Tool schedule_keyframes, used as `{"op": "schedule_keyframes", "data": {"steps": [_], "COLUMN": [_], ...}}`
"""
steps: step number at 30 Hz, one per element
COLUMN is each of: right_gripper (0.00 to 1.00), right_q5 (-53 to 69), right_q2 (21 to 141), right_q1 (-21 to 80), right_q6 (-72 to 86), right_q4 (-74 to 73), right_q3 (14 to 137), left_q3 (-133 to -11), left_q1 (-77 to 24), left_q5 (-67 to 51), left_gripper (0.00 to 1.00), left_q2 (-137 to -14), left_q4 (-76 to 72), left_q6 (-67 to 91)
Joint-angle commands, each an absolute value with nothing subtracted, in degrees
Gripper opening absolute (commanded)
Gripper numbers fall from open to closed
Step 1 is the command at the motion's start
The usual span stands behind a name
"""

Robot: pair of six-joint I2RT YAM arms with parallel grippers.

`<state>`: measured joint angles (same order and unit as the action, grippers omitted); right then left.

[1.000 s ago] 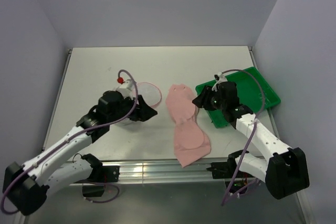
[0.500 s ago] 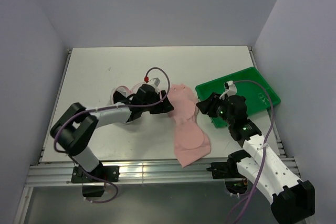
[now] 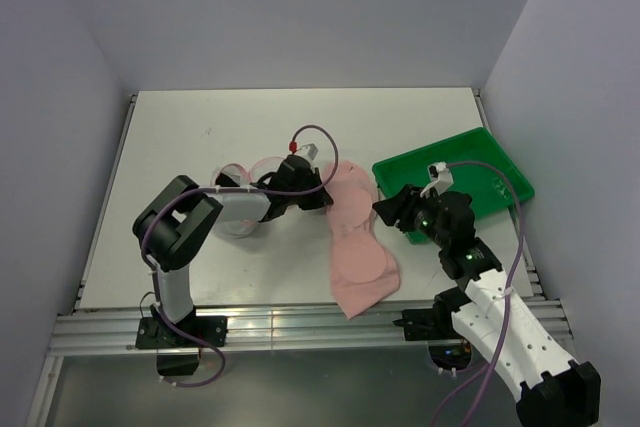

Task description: Place the bra in the laundry bag and zip it closed

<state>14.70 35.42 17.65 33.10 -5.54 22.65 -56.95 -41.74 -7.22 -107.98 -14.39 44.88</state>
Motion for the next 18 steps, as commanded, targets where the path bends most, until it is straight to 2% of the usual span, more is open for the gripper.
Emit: {"op": "schedule_keyframes", "data": {"steps": [1, 5, 6, 9, 18], "right_gripper": [0.58, 0.69, 0.75, 0.82, 0.97], "right_q5": [16.43, 18.28, 18.19, 19.42, 27.15], "right_q2": [34.63, 35.60, 35.60, 36.91, 37.09], "right_q1": [18.02, 17.93, 18.02, 18.02, 18.02], "right_q6": [32.17, 32.60, 33.65, 35.07, 35.33], "right_q4": [-3.70, -0.37, -0.26, 3.34, 9.13], "right_q3": [20.57, 19.78, 19.78, 21.61, 30.23], "left_q3": [-56.96, -51.08, -50.80, -49.92, -53.35], "left_q1": [-42.19, -43.24, -43.59, -44.82, -45.88], "left_q5": [-6.33, -5.97, -5.72, -4.31, -6.68], "left_gripper": [0.00, 0.00, 0.00, 0.00, 0.00], "left_q2": [-104.60, -92.94, -90.99, -82.38, -65.05], "left_q4": [-20.12, -25.48, -25.49, -24.52, -15.56], "left_q6": [43.86, 42.72, 41.32, 38.51, 34.28]}}
